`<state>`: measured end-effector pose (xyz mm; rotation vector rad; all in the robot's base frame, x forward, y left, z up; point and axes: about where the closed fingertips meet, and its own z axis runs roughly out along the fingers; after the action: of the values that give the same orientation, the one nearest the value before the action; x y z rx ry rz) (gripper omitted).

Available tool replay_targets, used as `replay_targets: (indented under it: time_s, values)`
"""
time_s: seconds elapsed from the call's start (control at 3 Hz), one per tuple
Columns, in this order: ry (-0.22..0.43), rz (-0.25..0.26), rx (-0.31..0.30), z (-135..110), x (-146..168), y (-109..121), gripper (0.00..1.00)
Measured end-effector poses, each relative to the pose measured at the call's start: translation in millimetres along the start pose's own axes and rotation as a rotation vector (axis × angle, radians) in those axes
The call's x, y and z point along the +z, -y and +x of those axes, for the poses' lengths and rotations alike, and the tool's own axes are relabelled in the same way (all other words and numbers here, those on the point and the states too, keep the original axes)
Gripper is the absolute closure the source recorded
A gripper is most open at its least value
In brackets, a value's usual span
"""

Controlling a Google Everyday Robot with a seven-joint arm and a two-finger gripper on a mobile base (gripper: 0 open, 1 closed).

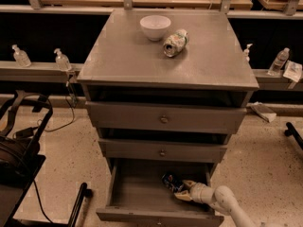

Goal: Pick pepsi can from bottom drawer and place on counter

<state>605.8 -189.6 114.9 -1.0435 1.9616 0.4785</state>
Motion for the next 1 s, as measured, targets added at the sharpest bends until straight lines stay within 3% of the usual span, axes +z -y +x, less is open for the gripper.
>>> replay_targets:
  time_s: [0.33, 0.67, 1.0]
  values:
    - [0.002, -0.007, -0.006, -3.2, 0.8, -0.5, 1.0]
    - [0.035, -0.142, -0.134, -66.7, 15.0, -11.9, 1.0]
    - [0.012, -0.257, -0.235, -108.0, 33.6, -18.5, 1.0]
